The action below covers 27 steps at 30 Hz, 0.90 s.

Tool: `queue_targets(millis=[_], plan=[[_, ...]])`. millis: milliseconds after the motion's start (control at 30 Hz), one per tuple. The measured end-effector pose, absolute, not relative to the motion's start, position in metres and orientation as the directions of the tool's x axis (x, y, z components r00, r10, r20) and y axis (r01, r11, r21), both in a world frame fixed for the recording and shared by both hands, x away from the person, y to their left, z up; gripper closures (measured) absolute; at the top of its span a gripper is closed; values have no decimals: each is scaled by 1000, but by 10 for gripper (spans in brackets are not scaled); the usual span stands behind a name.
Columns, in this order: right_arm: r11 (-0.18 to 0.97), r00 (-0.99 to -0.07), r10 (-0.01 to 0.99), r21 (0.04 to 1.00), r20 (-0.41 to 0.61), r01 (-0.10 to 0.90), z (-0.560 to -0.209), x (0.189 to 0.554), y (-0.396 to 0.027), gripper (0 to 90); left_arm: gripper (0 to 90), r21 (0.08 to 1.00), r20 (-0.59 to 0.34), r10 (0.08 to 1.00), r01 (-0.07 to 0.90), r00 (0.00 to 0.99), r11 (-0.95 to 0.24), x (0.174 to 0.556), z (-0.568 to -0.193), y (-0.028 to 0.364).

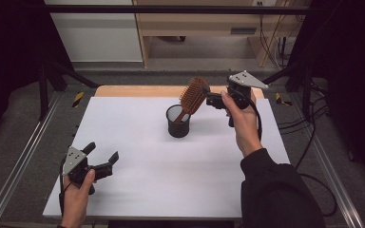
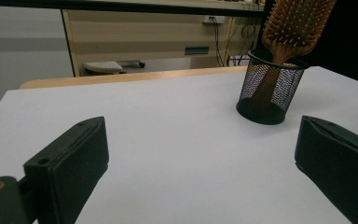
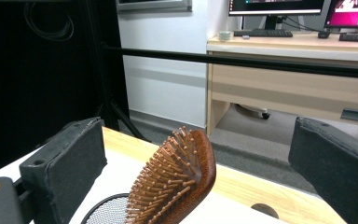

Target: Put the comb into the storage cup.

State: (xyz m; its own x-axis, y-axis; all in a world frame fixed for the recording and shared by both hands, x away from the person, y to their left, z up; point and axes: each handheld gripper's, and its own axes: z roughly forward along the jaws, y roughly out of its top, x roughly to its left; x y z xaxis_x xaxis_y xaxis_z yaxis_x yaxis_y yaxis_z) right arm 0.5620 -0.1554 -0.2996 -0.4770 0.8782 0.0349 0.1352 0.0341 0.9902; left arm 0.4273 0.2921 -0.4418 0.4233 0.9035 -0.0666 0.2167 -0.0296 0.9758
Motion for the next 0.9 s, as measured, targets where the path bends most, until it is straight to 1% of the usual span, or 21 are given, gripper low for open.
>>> queue_targets(millis=[333,633,900], plan=[[20,-485,874,998,10,58,-287,548,-166,40,31,978,-67,906,206,417,-23,427,-440,295],[21,-492,871,998,7,51,-283,536,-186,33,24,981,-57,909,192,412,-25,428,-439,299],[-14,-448,893,999,31,41,-284,519,-223,27,19,986,-60,901,164,429,-13,421,-437,308]])
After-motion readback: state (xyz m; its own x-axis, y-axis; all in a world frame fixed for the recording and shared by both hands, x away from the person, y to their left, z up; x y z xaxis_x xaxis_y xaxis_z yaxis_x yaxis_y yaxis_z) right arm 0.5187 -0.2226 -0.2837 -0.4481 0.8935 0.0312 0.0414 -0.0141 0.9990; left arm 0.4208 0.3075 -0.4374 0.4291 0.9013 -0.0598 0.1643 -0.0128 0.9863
